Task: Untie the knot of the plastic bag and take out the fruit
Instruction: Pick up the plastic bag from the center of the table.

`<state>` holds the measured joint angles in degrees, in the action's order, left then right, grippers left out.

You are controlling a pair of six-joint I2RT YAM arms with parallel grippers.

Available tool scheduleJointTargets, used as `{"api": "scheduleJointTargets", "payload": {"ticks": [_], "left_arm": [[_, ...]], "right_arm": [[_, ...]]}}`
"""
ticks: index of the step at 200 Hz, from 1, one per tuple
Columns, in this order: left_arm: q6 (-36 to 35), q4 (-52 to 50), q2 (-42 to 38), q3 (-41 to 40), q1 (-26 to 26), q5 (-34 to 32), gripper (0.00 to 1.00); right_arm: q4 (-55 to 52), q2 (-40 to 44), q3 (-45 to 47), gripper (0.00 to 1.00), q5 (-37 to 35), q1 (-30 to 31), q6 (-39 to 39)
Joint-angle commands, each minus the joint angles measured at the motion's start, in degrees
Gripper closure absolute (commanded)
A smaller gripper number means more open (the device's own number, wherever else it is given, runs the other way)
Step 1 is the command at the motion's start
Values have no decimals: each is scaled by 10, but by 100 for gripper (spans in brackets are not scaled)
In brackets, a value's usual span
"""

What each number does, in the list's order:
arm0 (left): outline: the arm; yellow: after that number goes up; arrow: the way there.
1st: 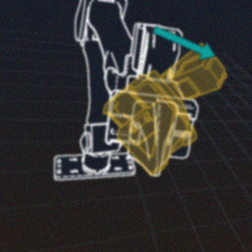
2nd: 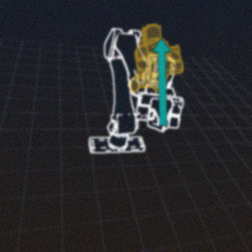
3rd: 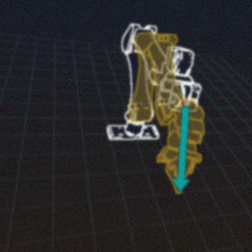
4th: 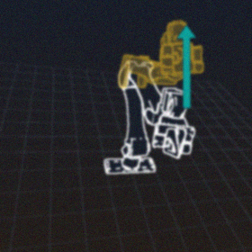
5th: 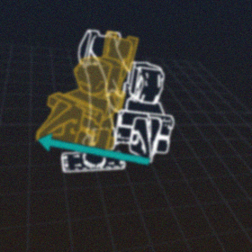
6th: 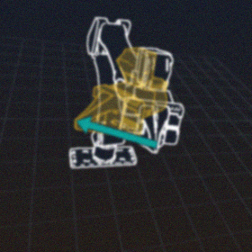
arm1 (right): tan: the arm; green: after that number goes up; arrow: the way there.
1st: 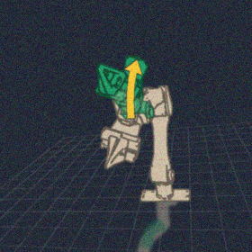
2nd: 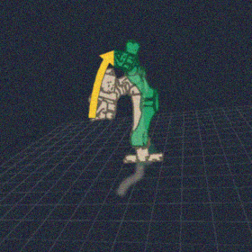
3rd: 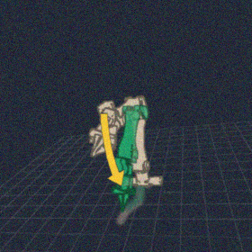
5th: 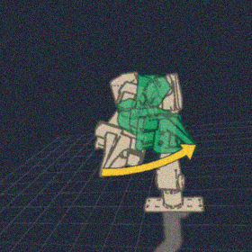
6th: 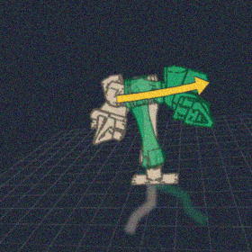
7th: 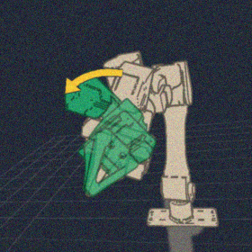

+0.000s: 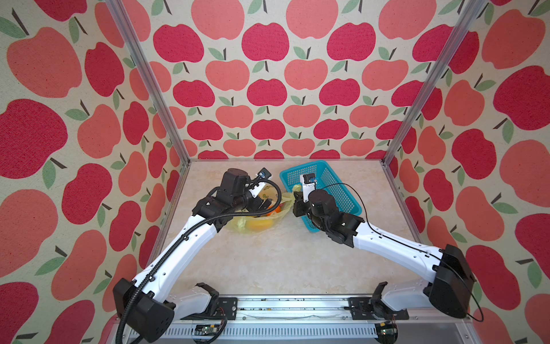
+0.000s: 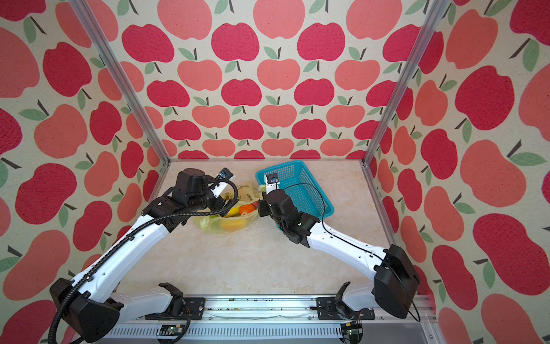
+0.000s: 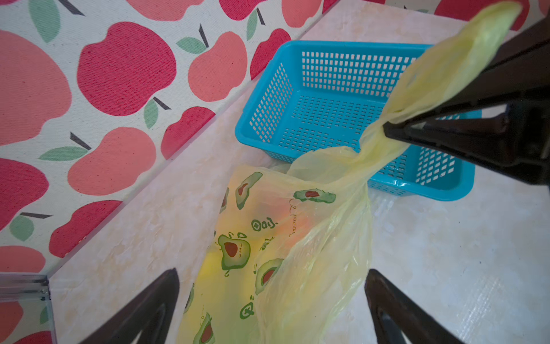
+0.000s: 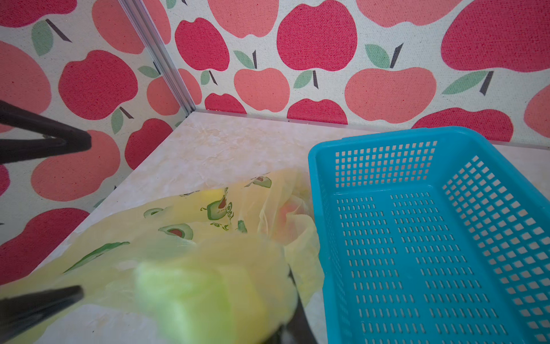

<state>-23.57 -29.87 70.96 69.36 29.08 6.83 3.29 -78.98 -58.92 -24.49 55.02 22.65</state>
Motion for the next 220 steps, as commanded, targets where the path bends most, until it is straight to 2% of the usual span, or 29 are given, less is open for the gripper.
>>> {"api": "scheduleJointTargets", "payload": {"ticks": [1,16,55,82,97,102,110,125,129,181,220], "left_arm": [[-51,-14,30,-8,0,-13,4],[-55,-19,57,-9,1,-23,8],[-66,-11,127,1,-2,-84,9],[-67,-23,168,18,-4,-93,12],[-66,-21,179,23,-6,-96,17],[-65,-18,181,24,-8,-101,23],[-63,-7,185,26,-11,-112,39],[-50,15,190,31,-23,-131,91],[-44,24,192,32,-25,-136,100],[30,80,169,55,-29,-140,100],[5,104,157,79,-7,-179,100]], "right_arm": [[-15,-10,-13,100,7,-4,18],[-13,-13,-12,100,8,-5,24],[-8,-21,-12,100,11,-5,35],[-6,-24,-15,100,8,-5,37],[-7,-26,-16,100,8,-5,37],[-7,-26,-16,100,8,-5,37],[-7,-25,-15,100,7,-5,37],[-2,-22,-10,100,4,-6,39],[0,-21,-8,100,4,-5,40],[18,-5,22,100,-4,-4,41],[35,24,53,66,-35,5,14]]}}
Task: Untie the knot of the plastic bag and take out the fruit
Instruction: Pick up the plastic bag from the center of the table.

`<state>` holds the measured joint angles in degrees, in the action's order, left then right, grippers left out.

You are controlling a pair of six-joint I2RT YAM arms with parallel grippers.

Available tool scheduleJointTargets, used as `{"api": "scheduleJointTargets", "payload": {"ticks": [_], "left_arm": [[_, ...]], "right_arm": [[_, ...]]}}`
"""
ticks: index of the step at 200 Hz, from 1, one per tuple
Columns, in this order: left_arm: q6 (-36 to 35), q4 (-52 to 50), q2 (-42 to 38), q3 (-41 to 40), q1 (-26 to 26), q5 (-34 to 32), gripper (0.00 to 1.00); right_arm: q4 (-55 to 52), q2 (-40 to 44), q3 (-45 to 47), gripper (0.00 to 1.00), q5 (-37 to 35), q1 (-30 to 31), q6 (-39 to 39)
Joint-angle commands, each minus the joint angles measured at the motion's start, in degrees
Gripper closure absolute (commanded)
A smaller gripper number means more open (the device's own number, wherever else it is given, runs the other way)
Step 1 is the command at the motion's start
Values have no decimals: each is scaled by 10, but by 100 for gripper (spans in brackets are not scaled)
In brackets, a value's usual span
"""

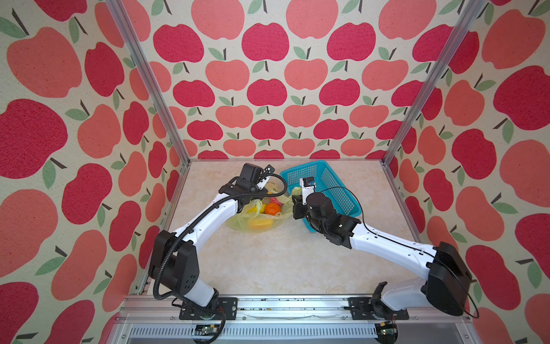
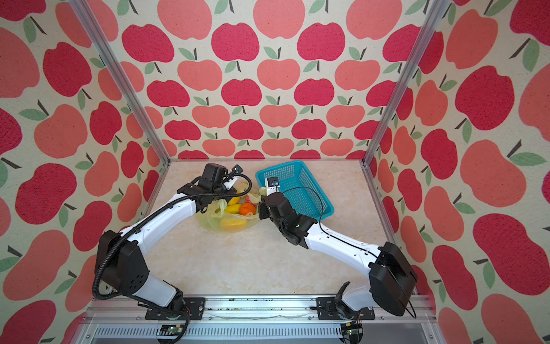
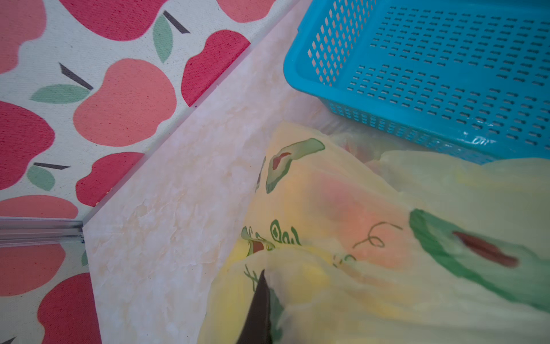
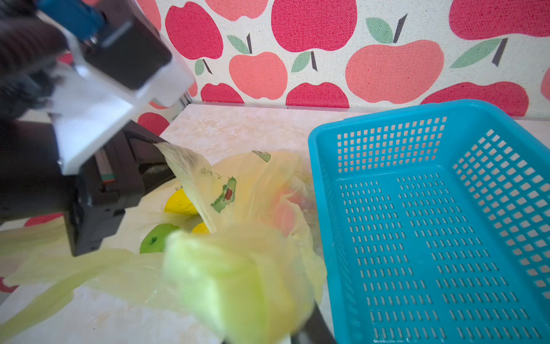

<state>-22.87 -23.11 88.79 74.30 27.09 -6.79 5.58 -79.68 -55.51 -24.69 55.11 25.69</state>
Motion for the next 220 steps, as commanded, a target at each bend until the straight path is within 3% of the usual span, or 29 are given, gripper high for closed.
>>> {"api": "scheduleJointTargets", "payload": {"ticks": [1,12,31,62,97,151,196,210,220], "left_arm": [[-3,36,-21,31,13,-44,100],[-6,25,-16,54,16,-44,100],[-6,-21,3,115,12,-27,100],[-30,-57,38,197,10,-62,100],[-41,-18,30,189,15,-51,100],[-105,38,-26,184,52,-117,100],[-119,26,-48,215,56,-129,100],[-111,22,-53,203,61,-136,100],[-104,24,-64,181,69,-144,100]], "right_arm": [[12,32,20,64,-34,4,-17],[14,44,26,52,-39,4,-25],[18,64,33,39,-41,5,-41],[19,107,59,17,-41,6,-56],[15,116,60,1,-30,25,-99],[33,59,12,1,-19,63,-160],[18,17,-39,1,-47,65,-163],[20,14,-38,5,-72,65,-162],[23,17,-32,15,-82,65,-162]]}}
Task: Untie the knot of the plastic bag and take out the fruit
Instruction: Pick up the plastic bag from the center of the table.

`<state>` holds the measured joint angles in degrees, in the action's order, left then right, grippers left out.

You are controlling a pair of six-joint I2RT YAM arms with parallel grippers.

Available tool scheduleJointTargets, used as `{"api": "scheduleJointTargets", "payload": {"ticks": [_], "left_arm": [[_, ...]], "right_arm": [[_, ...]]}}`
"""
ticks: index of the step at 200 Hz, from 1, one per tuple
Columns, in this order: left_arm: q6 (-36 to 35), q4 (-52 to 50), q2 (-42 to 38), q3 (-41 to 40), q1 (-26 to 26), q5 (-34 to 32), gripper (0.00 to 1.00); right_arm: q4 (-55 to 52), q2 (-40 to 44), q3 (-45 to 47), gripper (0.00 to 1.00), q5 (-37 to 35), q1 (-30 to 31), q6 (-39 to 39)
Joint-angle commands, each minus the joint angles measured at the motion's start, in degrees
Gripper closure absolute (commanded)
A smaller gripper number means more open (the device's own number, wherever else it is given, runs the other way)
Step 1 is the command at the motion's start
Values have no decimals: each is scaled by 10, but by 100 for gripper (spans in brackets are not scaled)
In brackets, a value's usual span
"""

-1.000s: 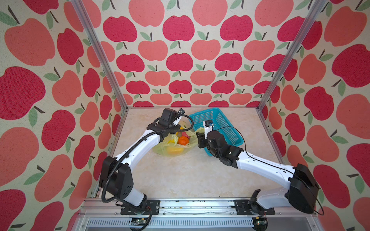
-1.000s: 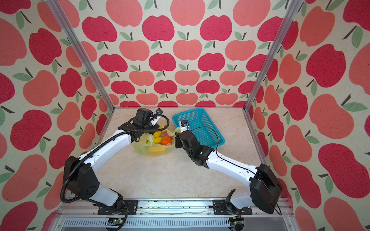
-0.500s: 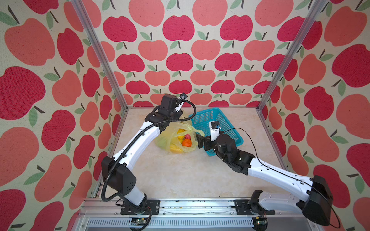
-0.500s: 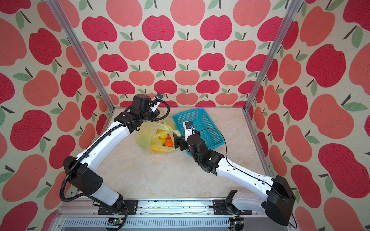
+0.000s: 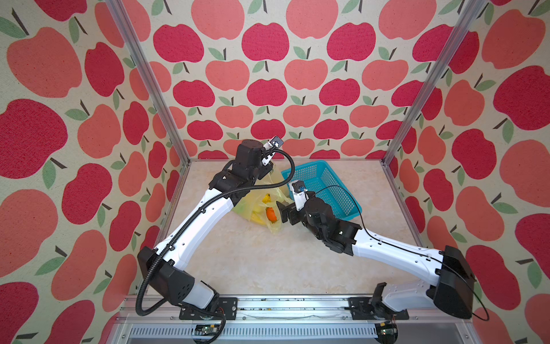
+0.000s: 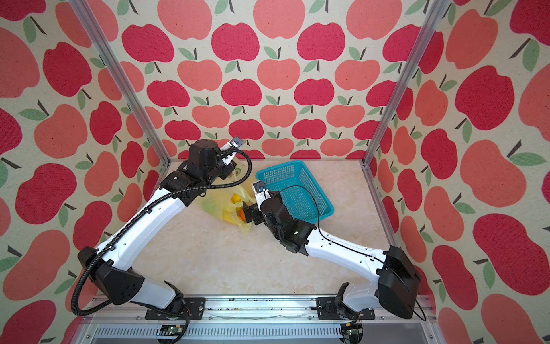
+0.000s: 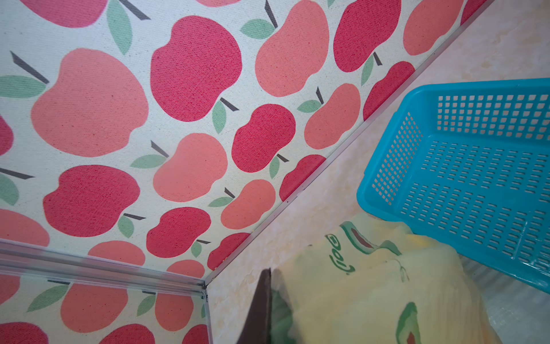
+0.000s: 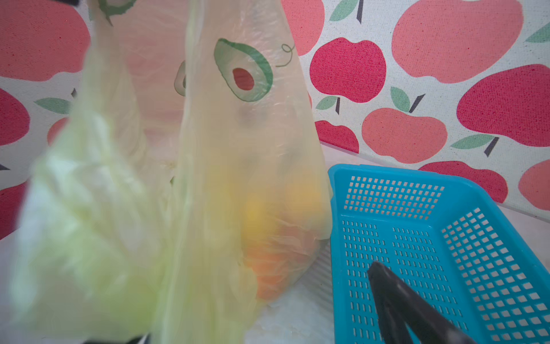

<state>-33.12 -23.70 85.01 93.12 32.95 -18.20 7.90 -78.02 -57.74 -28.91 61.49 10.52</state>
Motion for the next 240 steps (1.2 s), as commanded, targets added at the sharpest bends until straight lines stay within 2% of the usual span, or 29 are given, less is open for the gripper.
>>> {"api": "scheduleJointTargets", "payload": {"ticks": [1,22,40,57,91,122,163,196,227,234,240], "left_arm": [[-1,31,-28,-11,11,-30,100],[21,63,-75,-92,39,-58,100],[71,56,-124,-164,60,-34,100],[116,39,-162,-223,81,-29,100],[198,9,-217,-317,125,-34,100],[262,-32,-258,-368,140,-45,100],[285,-45,-258,-404,149,-53,100],[290,-36,-269,-411,155,-33,100],[291,-22,-301,-433,156,-27,100],[292,-21,-307,-436,156,-26,100],[293,-21,-312,-439,156,-26,100]], "right_arm": [[0,0,-10,16,-41,1,-9],[15,16,20,37,-48,0,-4],[26,32,50,43,-44,-1,0],[22,47,75,39,-35,0,1],[-5,82,122,16,-39,3,7],[11,138,164,1,14,24,-36],[4,149,158,1,28,64,-76],[-16,63,102,1,-4,70,-83],[-41,-17,43,1,-70,62,-84],[-46,-28,33,4,-79,56,-78],[-51,-35,26,11,-87,51,-71]]}}
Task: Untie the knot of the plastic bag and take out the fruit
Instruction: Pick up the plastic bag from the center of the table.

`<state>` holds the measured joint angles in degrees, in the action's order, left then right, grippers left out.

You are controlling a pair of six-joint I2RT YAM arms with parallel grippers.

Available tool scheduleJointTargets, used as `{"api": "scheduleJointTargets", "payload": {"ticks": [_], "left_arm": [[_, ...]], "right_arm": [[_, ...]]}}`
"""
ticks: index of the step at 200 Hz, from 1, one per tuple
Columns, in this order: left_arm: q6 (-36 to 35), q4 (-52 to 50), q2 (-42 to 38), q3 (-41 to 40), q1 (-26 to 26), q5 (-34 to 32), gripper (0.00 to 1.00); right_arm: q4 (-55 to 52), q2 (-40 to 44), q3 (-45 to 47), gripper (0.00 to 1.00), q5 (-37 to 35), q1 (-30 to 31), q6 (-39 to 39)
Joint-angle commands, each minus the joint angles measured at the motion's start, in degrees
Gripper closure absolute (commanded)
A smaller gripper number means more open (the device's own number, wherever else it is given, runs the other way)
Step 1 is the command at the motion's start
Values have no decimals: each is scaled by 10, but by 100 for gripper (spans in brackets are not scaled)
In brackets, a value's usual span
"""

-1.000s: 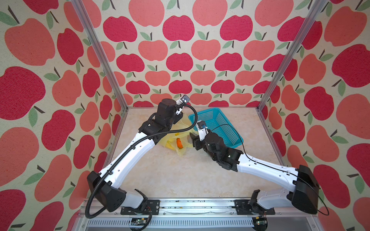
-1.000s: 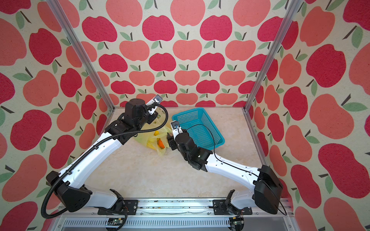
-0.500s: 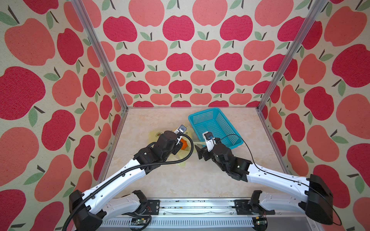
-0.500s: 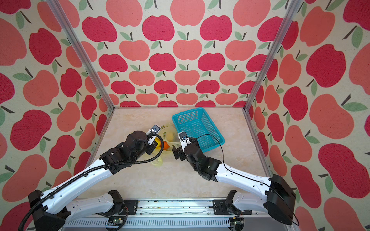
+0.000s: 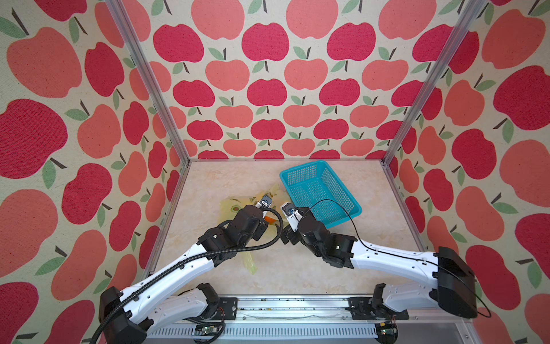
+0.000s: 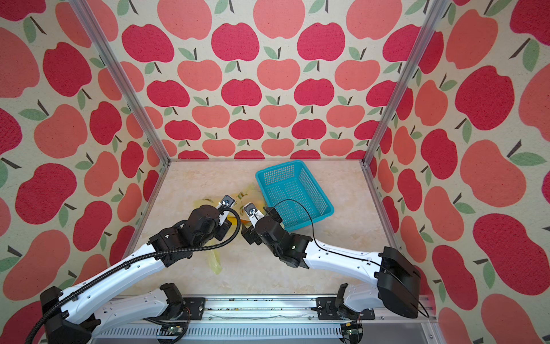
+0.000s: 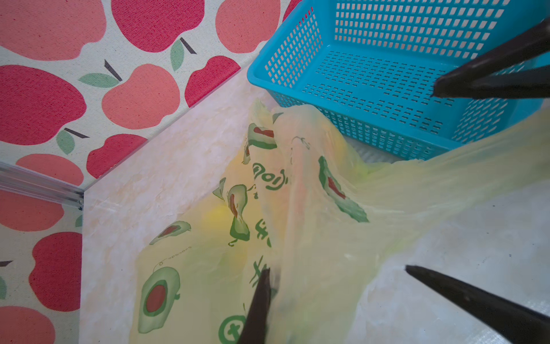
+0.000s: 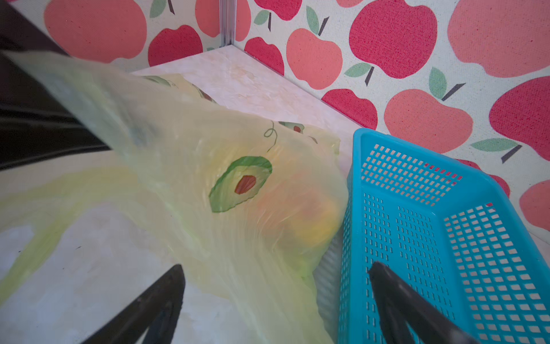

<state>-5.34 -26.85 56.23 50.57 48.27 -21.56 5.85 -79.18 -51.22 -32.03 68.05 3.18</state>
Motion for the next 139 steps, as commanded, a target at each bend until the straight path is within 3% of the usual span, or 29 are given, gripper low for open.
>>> {"api": "scheduleJointTargets", "payload": {"ticks": [1,9,27,37,48,61,73,106,118,126,134,139], "left_arm": [[16,10,-25,-14,2,7,100],[17,9,-30,-18,2,4,100],[20,9,-42,-30,2,-6,100],[23,8,-48,-38,2,-13,97],[27,10,-54,-48,3,-20,90],[30,15,-60,-62,2,-25,77],[34,24,-66,-75,2,-38,51],[44,48,-71,-106,-14,-43,22],[45,60,-66,-112,-32,-33,21],[46,72,-60,-115,-51,-20,26],[41,90,-54,-119,-85,7,41],[40,104,-49,-120,-111,29,60]], "right_arm": [[-32,-23,-40,12,-57,-15,3],[-37,-27,-45,26,-63,-22,12],[-37,-19,-43,69,-72,-32,28],[-32,-8,-36,84,-68,-34,31],[-22,5,-26,94,-61,-34,31],[-17,20,-16,100,-61,-34,32],[-14,33,-7,100,-72,-32,33],[7,78,33,100,-94,-30,33],[19,90,46,100,-95,-30,32],[25,96,52,100,-95,-30,33],[31,98,56,100,-96,-30,34],[35,98,58,100,-95,-32,35]]}}
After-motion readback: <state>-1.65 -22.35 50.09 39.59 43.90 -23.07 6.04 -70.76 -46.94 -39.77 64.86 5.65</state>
